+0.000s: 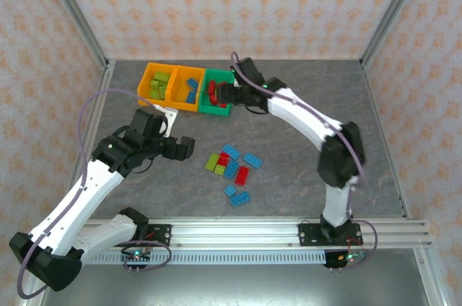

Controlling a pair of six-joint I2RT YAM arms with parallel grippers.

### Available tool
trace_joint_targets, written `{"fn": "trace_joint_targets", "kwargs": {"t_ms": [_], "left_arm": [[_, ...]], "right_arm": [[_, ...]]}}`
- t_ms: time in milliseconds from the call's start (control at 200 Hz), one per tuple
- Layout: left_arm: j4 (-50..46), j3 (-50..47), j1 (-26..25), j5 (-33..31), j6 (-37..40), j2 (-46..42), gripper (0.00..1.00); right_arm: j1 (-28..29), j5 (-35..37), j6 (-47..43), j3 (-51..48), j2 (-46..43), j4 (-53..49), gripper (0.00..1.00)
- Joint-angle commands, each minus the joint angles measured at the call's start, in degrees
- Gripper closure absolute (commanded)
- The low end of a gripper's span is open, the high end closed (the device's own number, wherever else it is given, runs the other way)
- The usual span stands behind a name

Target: Sort the legos into containers by color

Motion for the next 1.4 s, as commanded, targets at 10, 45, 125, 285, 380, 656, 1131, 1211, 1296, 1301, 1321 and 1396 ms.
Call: {"fn": "trace_joint_targets", "kwargs": {"t_ms": [10, 45, 125, 285, 380, 656, 1131, 1211, 1296, 1301, 1321, 1396], "left_arm": [[9.19, -4.73, -3.14, 6.34, -10.95, 0.49, 0.0], [10.83, -6.01, -4.12, 6.12, -12.39, 1.27, 0.0], [13.36, -8.0, -6.23, 5.1, -14.4, 4.29, 0.0], [18.05, -8.37, -10.88, 3.4, -15.57, 12.93, 0.0], [21.64, -6.0, -14.25, 2.15, -13.7, 19.35, 0.0], [16.27, 8.26, -15.83, -0.87, 0.68, 42.1, 0.0], [9.72, 18.1, -14.34, -1.76, 5.94, 57.38, 0.12], [10.11, 17.59, -14.24, -3.53, 5.79, 57.93, 0.17], [10.79, 17.26, -14.14, -5.01, 5.59, 58.48, 0.27], [10.86, 17.27, -14.11, -5.08, 5.54, 58.44, 0.28], [11.18, 17.24, -14.04, -5.44, 5.49, 58.41, 0.3], [12.57, 16.56, -13.92, -6.4, 5.04, 57.43, 0.32]], "right_arm": [[0.71, -6.59, -0.71, -13.75, -15.11, 5.22, 0.26], [0.76, -7.42, -0.22, -18.25, -19.15, 6.04, 0.24], [0.77, -8.27, 1.57, -26.26, -27.04, 7.47, 0.21], [0.76, -2.36, 4.88, -35.88, -37.31, 6.97, 0.15], [0.76, 2.83, 6.61, -38.54, -39.96, 5.83, 0.13], [0.67, 5.75, 6.65, -39.67, -42.26, 4.13, 0.12], [0.67, 7.24, 6.69, -39.84, -43.4, 2.57, 0.11], [0.67, 6.97, 7.04, -39.91, -43.14, 3.18, 0.11], [0.67, 6.23, 7.08, -39.72, -42.7, 3.54, 0.11], [0.71, 6.24, 7.08, -39.69, -42.65, 3.56, 0.1], [0.67, 6.09, 7.09, -39.67, -42.56, 3.51, 0.1], [0.67, 5.3, 6.69, -39.49, -42.18, 3.38, 0.1]]}}
